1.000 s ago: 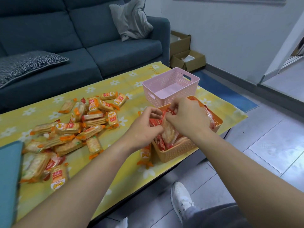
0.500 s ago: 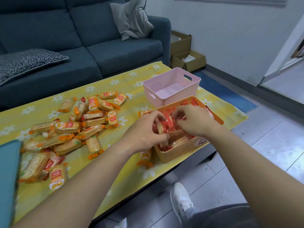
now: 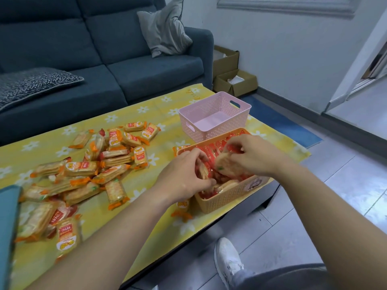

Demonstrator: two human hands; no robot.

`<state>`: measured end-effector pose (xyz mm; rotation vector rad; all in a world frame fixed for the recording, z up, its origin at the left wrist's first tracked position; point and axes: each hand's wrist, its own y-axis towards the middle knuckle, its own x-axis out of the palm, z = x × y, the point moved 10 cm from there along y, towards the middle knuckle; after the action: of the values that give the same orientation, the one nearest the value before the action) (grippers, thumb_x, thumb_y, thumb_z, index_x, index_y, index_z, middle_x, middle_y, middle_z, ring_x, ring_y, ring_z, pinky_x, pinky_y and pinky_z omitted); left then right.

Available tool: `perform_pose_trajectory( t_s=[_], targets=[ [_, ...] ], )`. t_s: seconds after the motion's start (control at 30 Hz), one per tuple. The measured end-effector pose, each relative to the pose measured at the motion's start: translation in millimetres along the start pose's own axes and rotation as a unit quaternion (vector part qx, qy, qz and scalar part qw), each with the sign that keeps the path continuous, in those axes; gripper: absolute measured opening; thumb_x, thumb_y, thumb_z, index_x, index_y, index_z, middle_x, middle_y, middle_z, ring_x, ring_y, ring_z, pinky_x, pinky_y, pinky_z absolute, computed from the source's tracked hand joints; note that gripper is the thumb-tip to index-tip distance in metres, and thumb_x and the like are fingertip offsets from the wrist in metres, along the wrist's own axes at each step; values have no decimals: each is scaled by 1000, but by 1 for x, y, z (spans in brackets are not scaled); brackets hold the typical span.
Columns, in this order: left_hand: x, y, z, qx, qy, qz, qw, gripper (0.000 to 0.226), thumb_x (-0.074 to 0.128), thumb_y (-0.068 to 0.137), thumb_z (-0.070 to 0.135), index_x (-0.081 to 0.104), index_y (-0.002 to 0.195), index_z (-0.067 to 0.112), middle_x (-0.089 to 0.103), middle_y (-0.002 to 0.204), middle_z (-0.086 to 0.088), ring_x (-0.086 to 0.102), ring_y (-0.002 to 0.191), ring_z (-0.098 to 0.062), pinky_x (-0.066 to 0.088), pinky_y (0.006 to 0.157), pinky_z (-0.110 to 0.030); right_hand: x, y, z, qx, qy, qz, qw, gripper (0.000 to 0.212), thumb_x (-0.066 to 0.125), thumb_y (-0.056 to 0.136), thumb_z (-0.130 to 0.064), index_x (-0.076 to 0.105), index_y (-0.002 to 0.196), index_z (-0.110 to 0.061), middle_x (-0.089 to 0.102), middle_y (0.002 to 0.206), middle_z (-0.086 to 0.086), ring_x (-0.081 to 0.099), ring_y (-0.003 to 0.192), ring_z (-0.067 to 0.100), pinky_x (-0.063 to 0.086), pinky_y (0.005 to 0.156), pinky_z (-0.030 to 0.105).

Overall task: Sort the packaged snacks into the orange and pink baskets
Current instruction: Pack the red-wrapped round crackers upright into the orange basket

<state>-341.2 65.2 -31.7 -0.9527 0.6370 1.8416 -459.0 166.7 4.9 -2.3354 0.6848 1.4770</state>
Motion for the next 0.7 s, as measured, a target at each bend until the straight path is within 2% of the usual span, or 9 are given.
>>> perform_pose_trajectory(
  t_s=[0.17,0.3,0.4,0.5,0.57,0.63,0.7],
  targets=[
    [3,-1,3,14,107,-36,994,59,78,67,64,47,108,35,53,108,12,48,103,-15,48,83,-41,-31,-5,17,44,103,100,989,7,54,90,-15,60,91,-11,62,84,3,56,80,24,45,72,38],
    [8,-5,13,19,220,-4,975,62,70,70,70,46,111,31,55,112,7,50,109,-21,42,81,-36,-30,-7,17,52,136,99,984,11,58,91,-17,63,98,-12,64,90,6,59,84,25,49,76,41],
    [15,-6,22,19,280,17,960,66,66,74,72,47,121,31,56,122,2,49,119,-26,42,92,-40,-25,-6,11,34,123,88,988,3,62,90,-18,63,91,-16,63,83,0,57,79,20,46,69,34],
    [21,-5,13,-3,259,-37,965,72,51,76,85,52,129,36,52,125,3,42,120,-25,42,96,-41,-27,-7,11,42,130,103,985,7,62,89,-19,62,86,-12,63,81,5,57,77,24,46,69,38],
    [23,-7,2,-45,154,-105,982,67,37,81,87,60,125,42,47,124,3,36,120,-24,39,101,-41,-30,-8,14,56,144,118,981,11,61,88,-19,62,89,-8,64,84,12,59,80,27,49,73,43],
    [24,-7,-5,-63,81,-133,986,51,30,94,74,65,117,45,44,127,2,32,123,-26,34,107,-43,-31,-8,20,73,157,122,977,13,60,88,-20,64,93,-9,66,86,12,61,78,26,51,73,44],
    [24,-6,-6,-37,121,-122,985,36,37,100,60,62,122,48,43,130,5,32,123,-25,34,109,-42,-31,-9,24,86,172,118,974,16,59,90,-22,66,97,-9,67,82,8,61,67,21,52,66,40]
  ],
)
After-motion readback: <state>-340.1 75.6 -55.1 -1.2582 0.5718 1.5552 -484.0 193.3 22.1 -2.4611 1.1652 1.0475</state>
